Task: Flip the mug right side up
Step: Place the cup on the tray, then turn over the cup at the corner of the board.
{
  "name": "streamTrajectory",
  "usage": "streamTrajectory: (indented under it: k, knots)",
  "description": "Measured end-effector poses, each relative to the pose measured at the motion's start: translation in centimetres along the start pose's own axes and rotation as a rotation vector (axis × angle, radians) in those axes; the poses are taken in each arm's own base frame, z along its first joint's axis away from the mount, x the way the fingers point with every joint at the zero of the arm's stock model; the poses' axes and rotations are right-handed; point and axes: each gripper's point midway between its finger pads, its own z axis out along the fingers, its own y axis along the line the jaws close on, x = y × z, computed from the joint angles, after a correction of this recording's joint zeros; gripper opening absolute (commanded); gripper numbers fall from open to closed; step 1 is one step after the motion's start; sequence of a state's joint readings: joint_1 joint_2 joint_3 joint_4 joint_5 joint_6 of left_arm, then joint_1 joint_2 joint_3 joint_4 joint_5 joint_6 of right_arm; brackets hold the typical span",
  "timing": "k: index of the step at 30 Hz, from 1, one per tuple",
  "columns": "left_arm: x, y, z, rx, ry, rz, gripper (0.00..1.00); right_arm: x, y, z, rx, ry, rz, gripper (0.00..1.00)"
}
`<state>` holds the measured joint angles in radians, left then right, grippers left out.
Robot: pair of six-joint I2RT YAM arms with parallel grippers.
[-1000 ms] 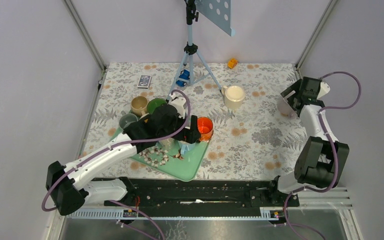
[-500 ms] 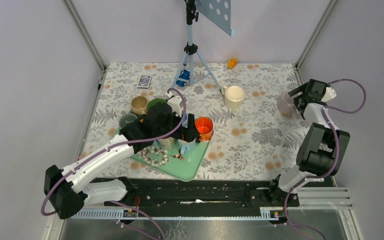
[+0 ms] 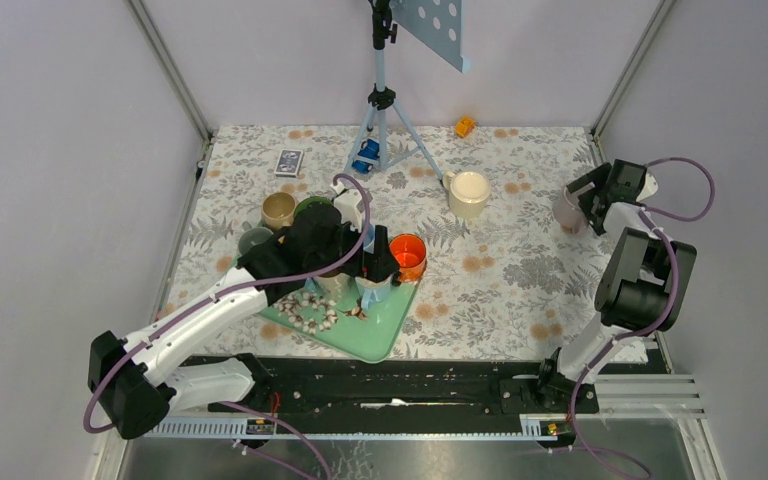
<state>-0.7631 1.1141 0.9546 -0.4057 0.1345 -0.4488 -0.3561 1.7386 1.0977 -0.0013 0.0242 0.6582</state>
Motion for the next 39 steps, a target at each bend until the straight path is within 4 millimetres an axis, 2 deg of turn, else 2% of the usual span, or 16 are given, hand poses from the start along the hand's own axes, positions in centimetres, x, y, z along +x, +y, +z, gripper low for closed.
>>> streamTrajectory:
  k: [10, 16, 30, 35, 39]
  knots:
    - [-0.3, 0.0, 0.0, 0.013, -0.005, -0.007, 0.99, 0.9, 1.1, 1.0, -0.037, 0.072, -0.017, 1.0]
    - [-0.4, 0.1, 0.0, 0.013, -0.006, -0.011, 0.99, 1.6, 1.6, 0.8, -0.035, 0.095, -0.037, 1.0]
    - [0.0, 0.9, 0.5, 0.009, 0.016, -0.033, 0.99, 6.8, 6.0, -0.3, -0.116, 0.183, -0.147, 1.0]
    - [0.0, 0.9, 0.5, 0.015, 0.016, -0.039, 0.99, 8.9, 7.6, -1.7, -0.147, 0.212, -0.209, 1.0]
    - [-0.1, 0.9, 0.5, 0.018, 0.016, -0.045, 0.99, 9.7, 8.5, -3.2, -0.18, 0.214, -0.271, 1.0]
